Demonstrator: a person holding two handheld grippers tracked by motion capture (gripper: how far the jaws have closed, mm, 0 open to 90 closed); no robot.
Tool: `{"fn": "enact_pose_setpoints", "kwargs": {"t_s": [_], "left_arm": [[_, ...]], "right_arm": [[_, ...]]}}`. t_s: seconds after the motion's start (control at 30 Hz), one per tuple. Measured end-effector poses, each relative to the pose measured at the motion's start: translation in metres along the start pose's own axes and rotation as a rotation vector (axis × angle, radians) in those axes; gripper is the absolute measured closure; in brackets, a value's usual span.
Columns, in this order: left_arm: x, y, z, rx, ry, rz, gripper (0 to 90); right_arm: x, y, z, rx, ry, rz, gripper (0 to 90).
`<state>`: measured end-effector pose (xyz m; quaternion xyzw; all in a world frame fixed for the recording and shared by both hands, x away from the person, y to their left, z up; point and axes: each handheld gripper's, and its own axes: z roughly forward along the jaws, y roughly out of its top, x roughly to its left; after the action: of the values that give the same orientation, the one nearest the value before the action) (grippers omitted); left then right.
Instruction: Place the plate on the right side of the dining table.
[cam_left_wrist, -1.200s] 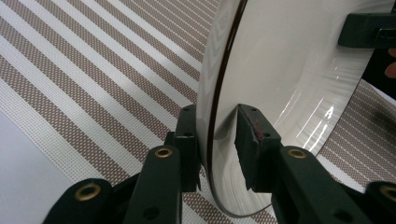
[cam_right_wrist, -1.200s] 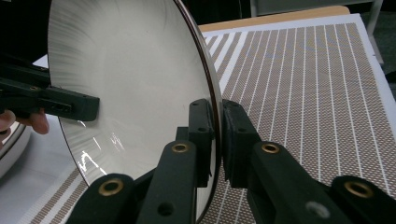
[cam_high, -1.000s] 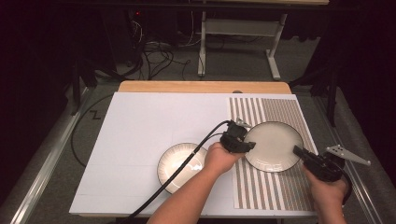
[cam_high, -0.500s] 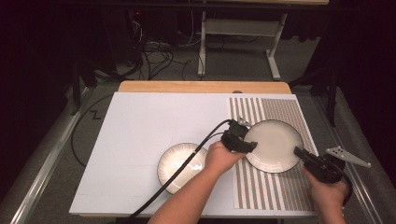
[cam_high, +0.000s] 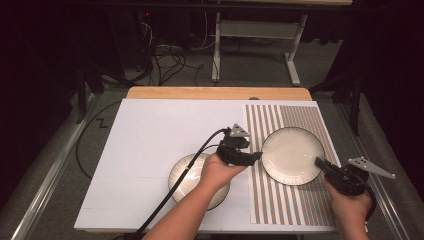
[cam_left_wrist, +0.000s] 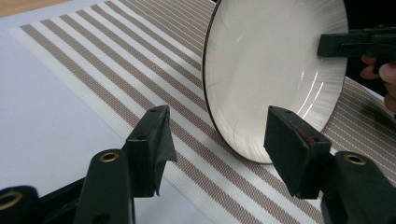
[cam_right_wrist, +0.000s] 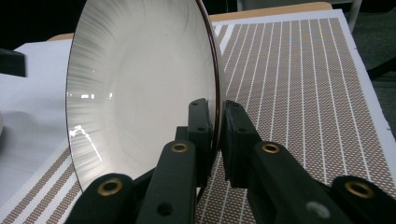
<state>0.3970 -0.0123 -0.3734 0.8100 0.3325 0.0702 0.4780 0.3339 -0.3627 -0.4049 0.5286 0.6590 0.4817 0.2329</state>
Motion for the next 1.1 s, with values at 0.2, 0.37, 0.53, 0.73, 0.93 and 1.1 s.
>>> {"fn": "enact_pose_setpoints", "kwargs": {"t_s": [0.2,0.37,0.53,0.73,0.93,1.1], "left_arm": [[0.004,-0.014,-0.029,-0.031,0.001,0.003,37.7],[0.008,-0.03,-0.058,-0.056,0.014,0.018,33.1],[0.02,-0.051,-0.092,-0.097,0.064,0.014,30.1],[0.035,-0.075,-0.131,-0.157,0.117,-0.01,23.6],[0.047,-0.102,-0.167,-0.199,0.166,-0.015,16.9],[0.056,-0.124,-0.191,-0.221,0.193,-0.018,13.6]], "right_arm": [[0.0,0.001,0.002,0.008,-0.017,-0.006,84.8],[0.0,0.002,0.004,0.02,-0.029,0.001,84.1],[0.0,0.003,0.008,0.035,-0.046,0.01,83.3],[-0.001,0.004,0.012,0.055,-0.063,0.027,82.4],[-0.004,0.004,0.016,0.083,-0.081,0.047,81.1],[-0.005,0.004,0.019,0.096,-0.088,0.066,80.8]]}}
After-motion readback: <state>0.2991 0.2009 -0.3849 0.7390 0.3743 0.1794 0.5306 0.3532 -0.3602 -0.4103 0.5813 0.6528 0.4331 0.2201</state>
